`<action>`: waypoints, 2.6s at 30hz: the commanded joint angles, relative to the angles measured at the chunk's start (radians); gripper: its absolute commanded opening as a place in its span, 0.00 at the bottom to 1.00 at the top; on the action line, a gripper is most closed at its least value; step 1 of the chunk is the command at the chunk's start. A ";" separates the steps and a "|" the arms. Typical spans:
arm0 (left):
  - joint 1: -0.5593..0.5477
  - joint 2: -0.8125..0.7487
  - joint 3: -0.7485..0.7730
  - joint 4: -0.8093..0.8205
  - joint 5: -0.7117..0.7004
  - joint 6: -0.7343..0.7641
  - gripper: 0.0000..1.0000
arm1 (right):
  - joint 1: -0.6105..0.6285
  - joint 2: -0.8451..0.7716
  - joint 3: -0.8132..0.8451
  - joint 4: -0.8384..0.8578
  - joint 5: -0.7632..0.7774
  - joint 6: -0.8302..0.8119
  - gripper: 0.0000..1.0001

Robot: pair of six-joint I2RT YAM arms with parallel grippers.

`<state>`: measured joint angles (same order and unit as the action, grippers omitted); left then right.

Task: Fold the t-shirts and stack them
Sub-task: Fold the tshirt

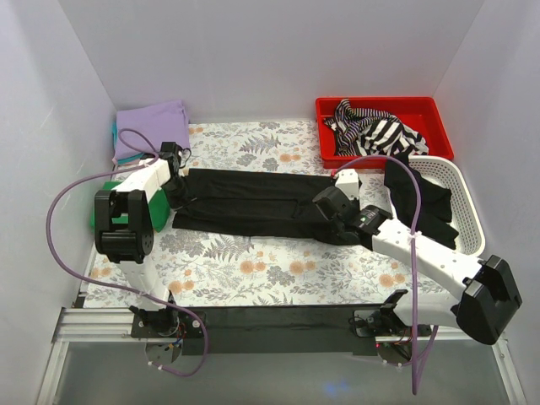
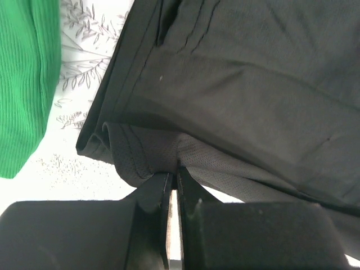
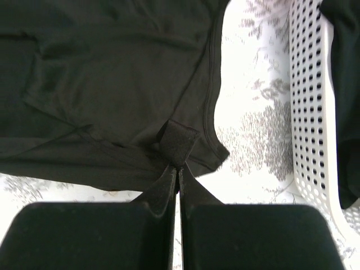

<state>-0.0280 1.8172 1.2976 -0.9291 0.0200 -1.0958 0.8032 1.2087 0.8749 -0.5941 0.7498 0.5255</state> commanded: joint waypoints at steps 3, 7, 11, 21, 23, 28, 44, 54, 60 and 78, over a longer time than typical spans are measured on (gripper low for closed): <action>0.011 0.068 0.095 0.021 -0.040 0.039 0.00 | -0.024 0.041 0.082 0.166 0.069 -0.123 0.01; 0.011 0.139 0.138 0.035 -0.031 0.047 0.00 | -0.044 0.123 0.121 0.223 0.065 -0.174 0.01; 0.010 0.201 0.203 0.021 -0.025 0.060 0.00 | -0.079 0.230 0.151 0.235 0.060 -0.203 0.01; 0.010 0.211 0.198 -0.023 -0.133 0.034 0.37 | -0.160 0.408 0.217 0.292 -0.003 -0.285 0.66; 0.010 0.158 0.187 -0.014 -0.173 0.017 0.45 | -0.170 0.408 0.226 0.316 -0.009 -0.300 0.75; 0.010 0.036 0.184 0.072 -0.138 0.031 0.67 | -0.202 0.365 0.249 0.338 -0.016 -0.335 0.84; -0.157 0.068 0.109 0.234 0.393 0.011 0.68 | -0.228 0.270 0.171 0.235 -0.507 -0.292 0.62; -0.161 0.183 0.187 0.237 0.255 -0.035 0.68 | -0.229 0.327 0.127 0.269 -0.629 -0.213 0.57; -0.176 0.217 0.132 0.184 0.235 -0.033 0.63 | -0.236 0.506 0.212 0.235 -0.567 -0.166 0.63; -0.360 -0.070 -0.271 0.242 0.316 -0.236 0.60 | -0.246 0.985 0.743 0.083 -0.569 -0.288 0.63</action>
<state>-0.3595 1.7954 1.1053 -0.6392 0.3397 -1.2716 0.5629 2.1113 1.5623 -0.4675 0.1780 0.2638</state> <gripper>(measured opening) 0.599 0.628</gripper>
